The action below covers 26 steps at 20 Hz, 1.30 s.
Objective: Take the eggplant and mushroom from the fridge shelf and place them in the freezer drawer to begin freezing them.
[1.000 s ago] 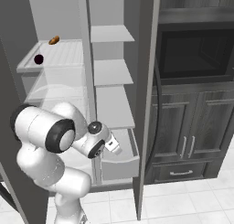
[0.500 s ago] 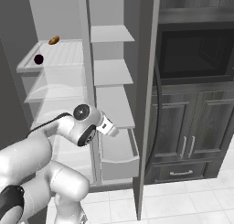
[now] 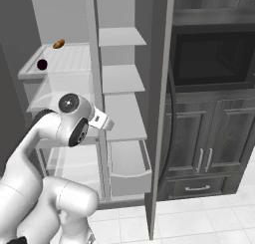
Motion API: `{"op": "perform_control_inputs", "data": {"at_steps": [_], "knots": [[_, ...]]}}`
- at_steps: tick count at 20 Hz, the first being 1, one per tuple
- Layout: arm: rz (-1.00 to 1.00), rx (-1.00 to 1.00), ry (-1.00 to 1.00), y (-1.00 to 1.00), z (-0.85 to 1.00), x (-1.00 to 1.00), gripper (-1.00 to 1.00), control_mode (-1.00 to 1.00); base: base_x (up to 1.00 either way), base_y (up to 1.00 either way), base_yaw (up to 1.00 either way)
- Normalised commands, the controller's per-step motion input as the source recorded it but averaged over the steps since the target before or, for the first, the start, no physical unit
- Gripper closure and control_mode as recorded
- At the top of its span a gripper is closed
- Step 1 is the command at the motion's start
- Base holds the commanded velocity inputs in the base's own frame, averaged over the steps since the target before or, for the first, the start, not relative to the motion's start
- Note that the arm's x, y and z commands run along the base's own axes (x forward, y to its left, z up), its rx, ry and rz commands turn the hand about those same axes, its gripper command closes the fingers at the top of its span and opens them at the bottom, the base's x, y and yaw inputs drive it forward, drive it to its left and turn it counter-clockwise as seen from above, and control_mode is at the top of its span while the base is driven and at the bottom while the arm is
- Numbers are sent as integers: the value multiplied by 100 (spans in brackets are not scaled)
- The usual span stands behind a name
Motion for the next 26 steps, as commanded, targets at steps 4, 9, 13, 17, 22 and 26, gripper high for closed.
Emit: {"op": "perform_control_inputs", "data": {"at_steps": [4,9,13,17,22,26], "knots": [[25,0,2,26,36,-14,-100,-100,0,0,0],[1,0,0,2,0,0,-100,-100,0,0,0],[0,0,0,0,0,-3,-100,-100,0,0,0],[0,0,0,0,0,-3,-100,-100,0,0,0],[3,0,3,3,0,-1,-100,-100,0,0,0],[3,0,0,2,0,-4,-100,100,-15,18,17]]}}
